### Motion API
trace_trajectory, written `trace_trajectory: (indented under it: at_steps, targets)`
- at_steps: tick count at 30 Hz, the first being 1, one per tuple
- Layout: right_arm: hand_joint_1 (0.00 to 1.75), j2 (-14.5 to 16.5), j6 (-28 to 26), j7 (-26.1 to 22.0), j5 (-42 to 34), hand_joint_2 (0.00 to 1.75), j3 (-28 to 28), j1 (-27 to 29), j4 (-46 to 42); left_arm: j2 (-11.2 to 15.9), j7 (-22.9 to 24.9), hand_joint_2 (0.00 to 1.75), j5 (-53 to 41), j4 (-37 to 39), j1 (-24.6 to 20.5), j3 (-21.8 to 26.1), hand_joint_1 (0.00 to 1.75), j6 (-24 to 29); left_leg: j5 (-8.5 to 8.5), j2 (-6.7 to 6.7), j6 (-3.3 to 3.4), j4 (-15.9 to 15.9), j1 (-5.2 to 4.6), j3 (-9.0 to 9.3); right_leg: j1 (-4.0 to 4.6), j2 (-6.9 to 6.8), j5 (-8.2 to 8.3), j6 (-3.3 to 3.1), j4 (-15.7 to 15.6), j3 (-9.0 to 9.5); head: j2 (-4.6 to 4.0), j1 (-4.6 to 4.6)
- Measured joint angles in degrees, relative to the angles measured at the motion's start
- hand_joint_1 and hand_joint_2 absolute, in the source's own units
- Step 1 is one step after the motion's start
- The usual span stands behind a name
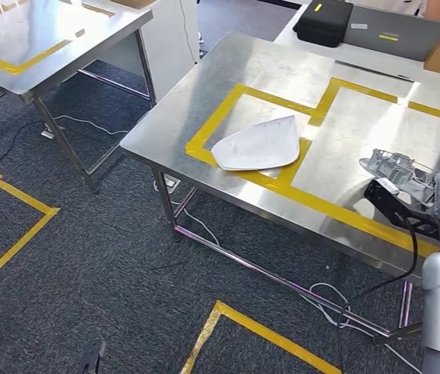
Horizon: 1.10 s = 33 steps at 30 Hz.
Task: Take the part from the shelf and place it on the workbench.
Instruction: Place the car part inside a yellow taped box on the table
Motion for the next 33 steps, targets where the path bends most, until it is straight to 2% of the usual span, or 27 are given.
trace_trajectory:
  at_steps: [5,10,15,19,23,28,33]
  targets:
    - [1.75,0.13,-0.2,-0.78,0.64,1.75,0.62,-0.26,0.49,0.0,0.04,1.75,-0.01,0.02,0.0,-0.02,0.0,0.0,0.0,0.0,0.0,0.0,0.0,-0.02,0.0,0.02,0.0,0.0,0.0,-0.01,0.0,0.0]
    - [1.75,0.9,-2.2,-1.09,1.17,1.75,4.46,-1.65,3.03,-0.01,0.5,1.75,-0.02,0.03,-0.04,-0.04,0.0,0.04,0.04,0.01,-0.06,-0.01,0.04,-0.02,0.03,0.05,0.04,-0.06,0.01,-0.07,0.0,-0.01]
    - [1.75,1.61,-2.23,1.71,1.16,1.75,7.31,-1.75,6.17,-0.04,0.73,1.75,-0.1,0.11,-0.03,-0.05,0.0,0.38,0.07,-0.02,-0.11,-0.01,0.09,-0.02,0.09,-0.03,0.04,-0.07,0.0,-0.1,-0.01,-0.01]
    - [1.75,0.96,0.11,10.43,1.05,1.75,2.86,-0.03,8.24,0.03,3.04,1.75,-2.17,0.11,0.03,-0.62,0.0,2.36,0.07,-0.25,-0.1,-0.01,0.07,-0.11,0.07,-0.33,0.01,-0.09,-0.03,-0.07,-0.01,-0.01]
    - [1.75,-1.71,0.86,10.94,1.19,1.75,-2.11,-0.52,10.27,0.27,6.15,1.75,-1.98,0.11,0.2,-0.81,0.0,3.29,0.08,-0.42,-0.08,-0.01,0.01,-0.22,0.0,-0.38,0.02,-0.06,-0.04,-0.09,-0.01,0.0]
    - [1.75,-3.87,2.55,13.76,1.21,1.75,-3.04,-2.77,12.04,0.33,4.95,1.75,-0.81,0.13,0.05,-0.81,0.0,3.04,0.11,-0.4,-0.07,-0.01,0.01,-0.21,0.0,-0.35,0.04,-0.05,-0.04,-0.14,-0.01,-0.01]
    - [1.75,-4.23,2.08,16.9,1.14,1.75,-5.73,-3.42,12.8,0.35,3.93,1.75,-0.23,0.13,0.0,-0.8,0.0,3.09,0.14,-0.42,-0.08,-0.01,0.05,-0.2,0.04,-0.42,0.04,-0.06,-0.03,-0.15,0.0,-0.01]
